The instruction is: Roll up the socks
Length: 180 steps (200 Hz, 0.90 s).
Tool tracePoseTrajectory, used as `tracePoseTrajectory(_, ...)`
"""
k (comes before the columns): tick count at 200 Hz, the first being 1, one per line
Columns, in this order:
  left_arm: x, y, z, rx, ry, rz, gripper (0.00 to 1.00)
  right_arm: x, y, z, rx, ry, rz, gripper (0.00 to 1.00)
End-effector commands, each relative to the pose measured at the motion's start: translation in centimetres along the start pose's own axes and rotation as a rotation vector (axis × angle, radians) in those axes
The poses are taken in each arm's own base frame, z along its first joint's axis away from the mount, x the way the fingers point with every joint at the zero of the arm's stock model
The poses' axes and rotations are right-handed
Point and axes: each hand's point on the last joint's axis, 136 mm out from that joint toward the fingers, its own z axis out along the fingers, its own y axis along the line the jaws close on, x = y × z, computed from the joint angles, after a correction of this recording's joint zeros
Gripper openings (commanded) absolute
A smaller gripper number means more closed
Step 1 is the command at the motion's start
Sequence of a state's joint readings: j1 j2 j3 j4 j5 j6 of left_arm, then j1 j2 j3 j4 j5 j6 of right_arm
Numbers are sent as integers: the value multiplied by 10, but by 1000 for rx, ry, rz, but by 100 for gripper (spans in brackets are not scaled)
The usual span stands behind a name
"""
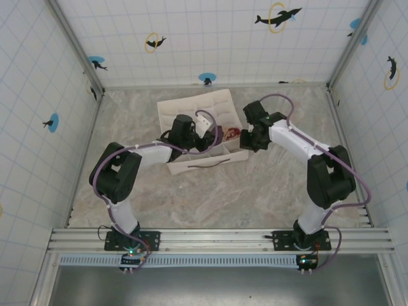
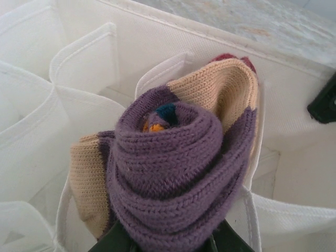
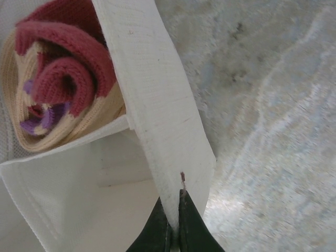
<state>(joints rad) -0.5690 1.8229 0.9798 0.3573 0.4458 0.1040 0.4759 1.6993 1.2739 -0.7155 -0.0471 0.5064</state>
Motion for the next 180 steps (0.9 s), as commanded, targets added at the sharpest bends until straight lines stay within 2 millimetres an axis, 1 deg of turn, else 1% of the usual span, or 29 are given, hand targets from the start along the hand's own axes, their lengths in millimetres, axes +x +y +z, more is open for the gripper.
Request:
tracePoseTrajectory(1, -10, -6, -5, -6, -43, 5, 5, 13, -10, -12, -33, 13, -23, 0)
tracePoseTrajectory(24, -17, -7, -6, -10, -65, -9, 7, 20, -21, -12, -47, 12, 5, 0)
tracePoseTrajectory(35, -20, -10, -7, 6, -77, -6, 9, 23, -24, -11, -57, 11, 17, 0)
tracePoseTrajectory(56, -18, -24, -8, 65, -76, 22, 21, 28, -27, -11, -89, 9, 39, 0)
tracePoseTrajectory(67, -15, -24, -6, 68, -69, 18, 25, 29, -28, -11, -93, 8, 48, 0)
tracePoseTrajectory(81, -13, -25, -4, 77, -54, 9, 27, 30, -30, -10, -97, 8, 54, 0)
tracePoseTrajectory(94, -11, -26, -3, 85, -46, 4, 37, 31, -30, -10, -99, 12, 58, 0)
tracePoseTrajectory(107, -9, -28, -4, 89, -42, 3, 42, 31, -30, -10, -103, 14, 62, 0)
tracePoseTrajectory(140, -4, -29, -5, 95, -36, 4, 46, 30, -30, -10, -108, 14, 73, 0)
tracePoseTrajectory(154, -4, -30, -6, 95, -38, 6, 52, 30, -30, -10, -109, 15, 74, 0)
tracePoseTrajectory(165, -4, -30, -8, 91, -39, 7, 60, 32, -30, -10, -108, 19, 74, 0)
tracePoseTrajectory(170, -3, -29, -8, 82, -38, 5, 67, 32, -30, -10, -107, 19, 75, 0)
tracePoseTrajectory(180, -2, -27, -9, 71, -36, 3, 71, 32, -32, -10, -104, 16, 78, 0)
